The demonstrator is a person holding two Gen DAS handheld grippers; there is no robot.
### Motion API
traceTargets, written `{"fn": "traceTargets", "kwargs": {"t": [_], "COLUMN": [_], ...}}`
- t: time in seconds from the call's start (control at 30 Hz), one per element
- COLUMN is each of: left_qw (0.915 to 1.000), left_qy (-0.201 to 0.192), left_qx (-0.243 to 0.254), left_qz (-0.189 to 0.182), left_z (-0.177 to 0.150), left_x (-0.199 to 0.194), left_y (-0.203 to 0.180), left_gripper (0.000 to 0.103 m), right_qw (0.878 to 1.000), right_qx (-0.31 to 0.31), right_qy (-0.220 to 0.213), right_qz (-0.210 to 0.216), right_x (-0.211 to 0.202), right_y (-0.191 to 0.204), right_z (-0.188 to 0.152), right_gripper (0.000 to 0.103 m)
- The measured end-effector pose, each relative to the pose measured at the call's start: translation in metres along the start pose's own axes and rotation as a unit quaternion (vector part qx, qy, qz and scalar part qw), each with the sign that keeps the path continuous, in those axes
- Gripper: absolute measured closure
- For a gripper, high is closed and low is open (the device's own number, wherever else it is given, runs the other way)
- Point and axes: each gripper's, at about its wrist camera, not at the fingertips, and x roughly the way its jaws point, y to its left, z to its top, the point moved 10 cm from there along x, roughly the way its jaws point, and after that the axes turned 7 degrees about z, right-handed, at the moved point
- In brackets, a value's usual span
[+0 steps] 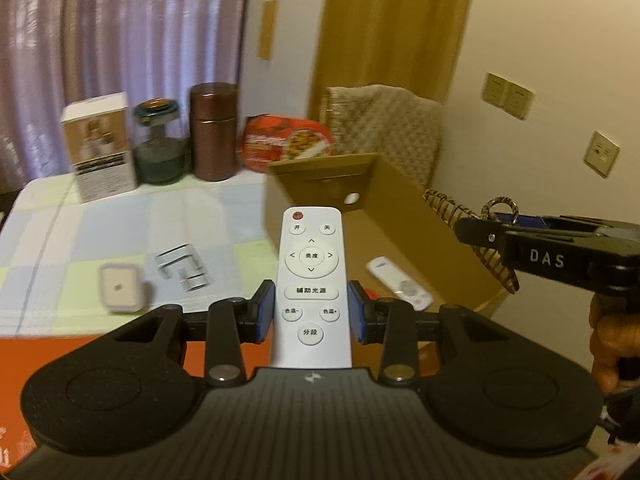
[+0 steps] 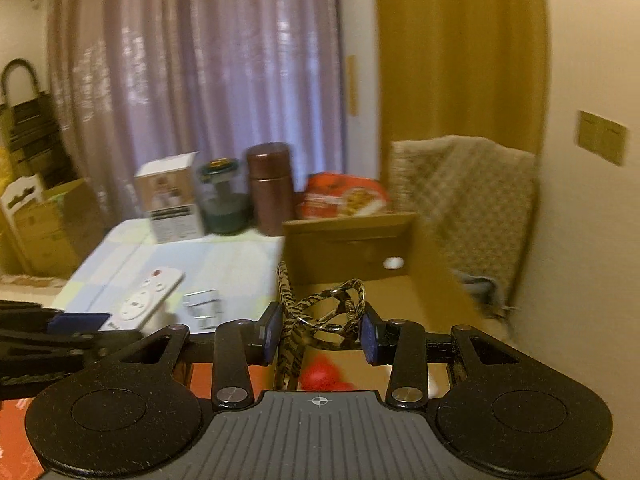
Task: Organize rigid objects
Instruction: 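Carry the remote and cord keychain over the cardboard box with both tools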
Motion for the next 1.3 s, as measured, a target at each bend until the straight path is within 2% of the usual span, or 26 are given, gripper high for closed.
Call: {"fn": "traceTargets", "kwargs": {"t": [0.23,0.5,0.83,1.3], "left_qw": [0.9992,0.9984,0.998,0.9973], "left_qy": [0.01,0.035,0.047,0.056], "left_qx": [0.017,0.008,0.014,0.016], "left_qz": [-0.035,-0.043,-0.041,-0.044], "left_z": [0.016,0.022,0.018,0.014], "left_x": [0.028,0.068,0.095,0.107], "left_y": [-0.052,-0.08,-0.096,-0.097], "left_gripper": [0.07,0.07,0.07,0.07], "right_qw": [0.999,0.997,0.996,0.995], "right_qx": [0.039,0.068,0.074,0.075], "right_qy": [0.012,0.029,0.043,0.05], "right_qz": [-0.027,-0.031,-0.026,-0.028], "right_x": [-0.005,0.008,0.03,0.039], "right_y": [-0.064,-0.1,-0.11,-0.116], "right_z": [-0.003,-0.019,-0.029,-0.032], "right_gripper": [0.066,0.066,0.066,0.066]}}
